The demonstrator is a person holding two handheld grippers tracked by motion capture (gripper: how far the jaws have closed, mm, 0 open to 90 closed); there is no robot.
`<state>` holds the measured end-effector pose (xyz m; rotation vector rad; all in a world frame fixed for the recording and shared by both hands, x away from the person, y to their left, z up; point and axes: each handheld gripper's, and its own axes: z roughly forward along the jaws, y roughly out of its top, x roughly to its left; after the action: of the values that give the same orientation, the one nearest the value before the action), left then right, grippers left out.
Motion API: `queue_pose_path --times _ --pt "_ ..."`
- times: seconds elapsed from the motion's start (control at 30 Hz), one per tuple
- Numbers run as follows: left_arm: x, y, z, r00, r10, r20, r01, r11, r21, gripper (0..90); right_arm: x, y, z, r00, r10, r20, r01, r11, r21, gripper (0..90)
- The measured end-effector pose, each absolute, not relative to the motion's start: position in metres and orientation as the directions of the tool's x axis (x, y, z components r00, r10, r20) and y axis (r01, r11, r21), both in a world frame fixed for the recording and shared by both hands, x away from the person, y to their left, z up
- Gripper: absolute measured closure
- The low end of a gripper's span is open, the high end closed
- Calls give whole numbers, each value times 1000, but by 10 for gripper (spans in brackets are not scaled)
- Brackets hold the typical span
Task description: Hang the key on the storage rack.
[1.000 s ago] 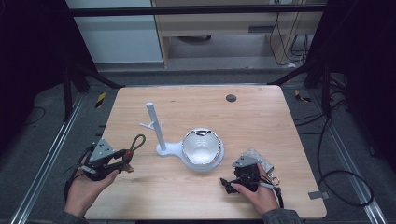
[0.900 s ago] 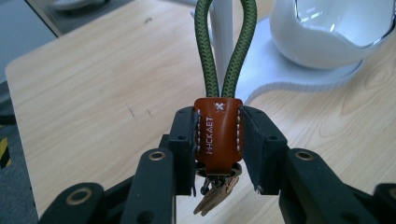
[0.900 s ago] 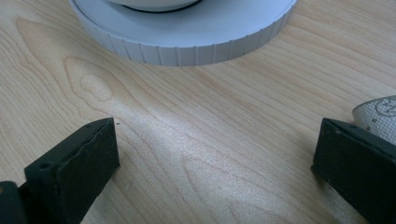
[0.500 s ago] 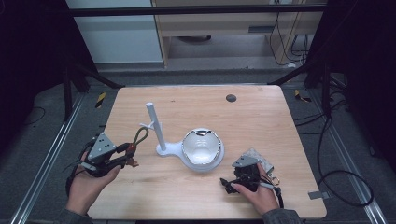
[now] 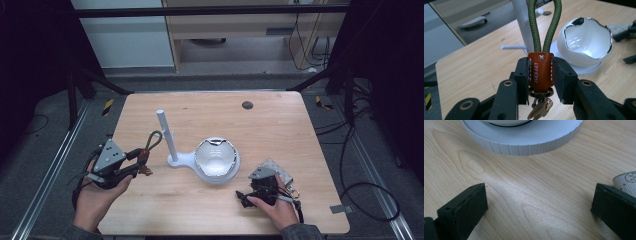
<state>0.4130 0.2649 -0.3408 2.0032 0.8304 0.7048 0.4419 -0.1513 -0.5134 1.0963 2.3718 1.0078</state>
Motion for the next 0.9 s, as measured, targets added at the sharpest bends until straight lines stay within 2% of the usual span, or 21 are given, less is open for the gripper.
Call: queue_pose_path --times 0.4,0.9 --pt "423 257 -345 619 768 168 302 -429 851 657 442 -151 -513 -645 764 -10 524 451 723 2" --pt "446 252 -368 600 791 121 366 -406 838 657 442 -151 -513 -645 764 -9 524 451 722 2"
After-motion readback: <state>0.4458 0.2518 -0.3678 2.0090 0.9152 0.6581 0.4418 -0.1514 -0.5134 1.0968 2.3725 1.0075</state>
